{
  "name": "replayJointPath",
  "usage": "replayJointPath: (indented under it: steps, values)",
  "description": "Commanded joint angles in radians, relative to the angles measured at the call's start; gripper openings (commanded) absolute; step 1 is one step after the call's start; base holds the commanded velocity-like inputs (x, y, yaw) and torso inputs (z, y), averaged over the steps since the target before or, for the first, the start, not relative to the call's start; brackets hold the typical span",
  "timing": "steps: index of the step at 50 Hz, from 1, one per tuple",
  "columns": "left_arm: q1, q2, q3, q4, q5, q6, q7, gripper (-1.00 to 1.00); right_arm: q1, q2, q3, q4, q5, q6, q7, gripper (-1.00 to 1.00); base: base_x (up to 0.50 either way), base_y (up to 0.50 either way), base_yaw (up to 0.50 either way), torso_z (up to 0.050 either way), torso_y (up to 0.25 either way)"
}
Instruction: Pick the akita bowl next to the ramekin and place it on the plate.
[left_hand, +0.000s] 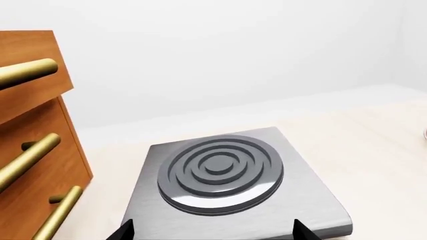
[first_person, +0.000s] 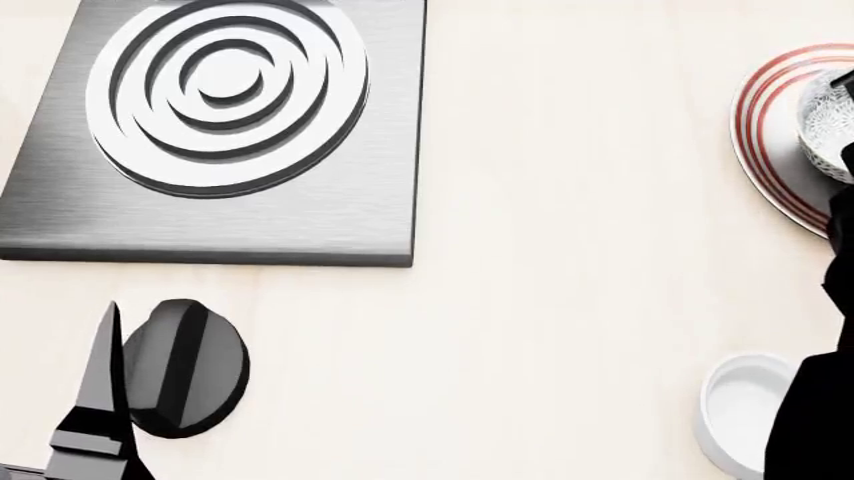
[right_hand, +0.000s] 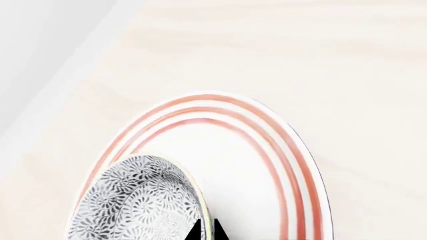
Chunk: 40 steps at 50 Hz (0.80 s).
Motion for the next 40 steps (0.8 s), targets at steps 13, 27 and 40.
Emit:
replayJointPath:
  steps: [13,27,40]
  values:
    - [0.007,0.014,-0.016,0.007,0.006,0.007,0.023,1.0,0.003,-0.012,0.045,-0.001,-0.037,0.005,-0.058,1.0,0.0,0.0,0.0,0.0,0.0]
    - [0.013,0.016,-0.008,0.002,0.015,0.017,0.024,1.0,0.137,-0.064,-0.183,-0.003,-0.171,-0.041,-0.139,1.0,0.0,0.0,0.0,0.0,0.001]
    - [0.017,0.008,-0.012,-0.001,0.011,0.027,0.023,1.0,-0.092,-0.224,-0.276,-0.668,-0.258,0.215,-0.222,1.0,0.0,0.0,0.0,0.0,0.0]
